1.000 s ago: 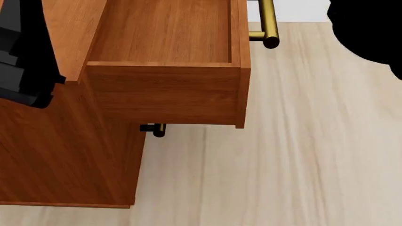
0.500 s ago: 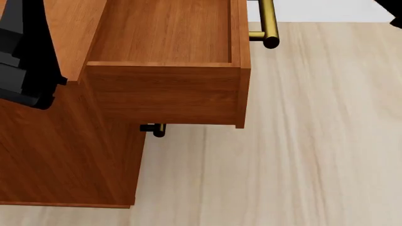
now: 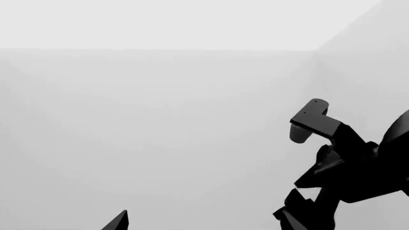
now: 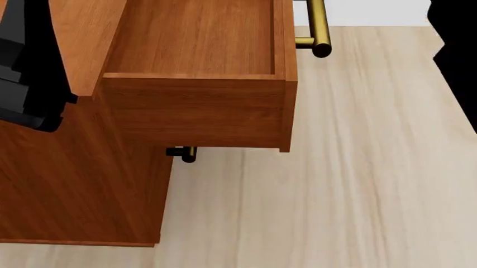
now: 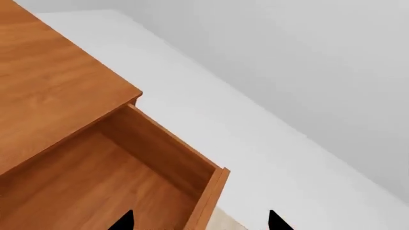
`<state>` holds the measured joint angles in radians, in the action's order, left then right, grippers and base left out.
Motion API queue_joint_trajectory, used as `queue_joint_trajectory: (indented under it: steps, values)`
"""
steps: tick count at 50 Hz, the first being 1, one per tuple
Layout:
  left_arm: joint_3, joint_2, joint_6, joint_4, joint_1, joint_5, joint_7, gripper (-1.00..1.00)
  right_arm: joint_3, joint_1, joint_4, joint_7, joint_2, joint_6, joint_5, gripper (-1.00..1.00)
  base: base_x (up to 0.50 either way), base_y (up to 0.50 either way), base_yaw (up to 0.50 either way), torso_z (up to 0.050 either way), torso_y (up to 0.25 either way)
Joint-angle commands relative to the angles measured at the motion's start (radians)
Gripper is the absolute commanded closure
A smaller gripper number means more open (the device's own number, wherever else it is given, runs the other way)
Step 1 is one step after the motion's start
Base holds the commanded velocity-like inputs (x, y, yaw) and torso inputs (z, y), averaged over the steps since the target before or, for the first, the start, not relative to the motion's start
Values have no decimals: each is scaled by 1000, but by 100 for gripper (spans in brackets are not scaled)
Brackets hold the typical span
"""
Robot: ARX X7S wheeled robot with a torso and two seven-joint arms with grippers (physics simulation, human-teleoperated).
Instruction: Close the bottom drawer of the cabinet and open the top drawer.
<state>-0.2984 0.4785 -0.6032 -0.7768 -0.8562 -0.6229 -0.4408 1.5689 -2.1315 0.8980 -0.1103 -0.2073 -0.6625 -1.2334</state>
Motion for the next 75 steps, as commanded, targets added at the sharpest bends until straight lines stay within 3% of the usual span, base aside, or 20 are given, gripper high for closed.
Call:
queue_joint_trajectory:
  steps: [1, 13, 46, 75]
  values:
    - [9, 6, 21, 5, 18, 0, 2, -100, 66, -3, 105, -114, 88, 8, 76, -100, 0, 0, 0, 0, 0]
    - [23, 16, 52, 8, 50, 5, 4, -100, 142, 13, 288, -282, 205, 36, 172, -100, 0, 0, 0, 0, 0]
    - [39, 35, 100, 14, 100, 17, 5, -100, -52, 110, 269, -339, 207, -49, 475, -100, 0, 0, 0, 0, 0]
    - [40, 42, 100, 13, 96, 7, -1, -100, -82, 177, 314, -384, 207, -53, 593, -100, 0, 0, 0, 0, 0]
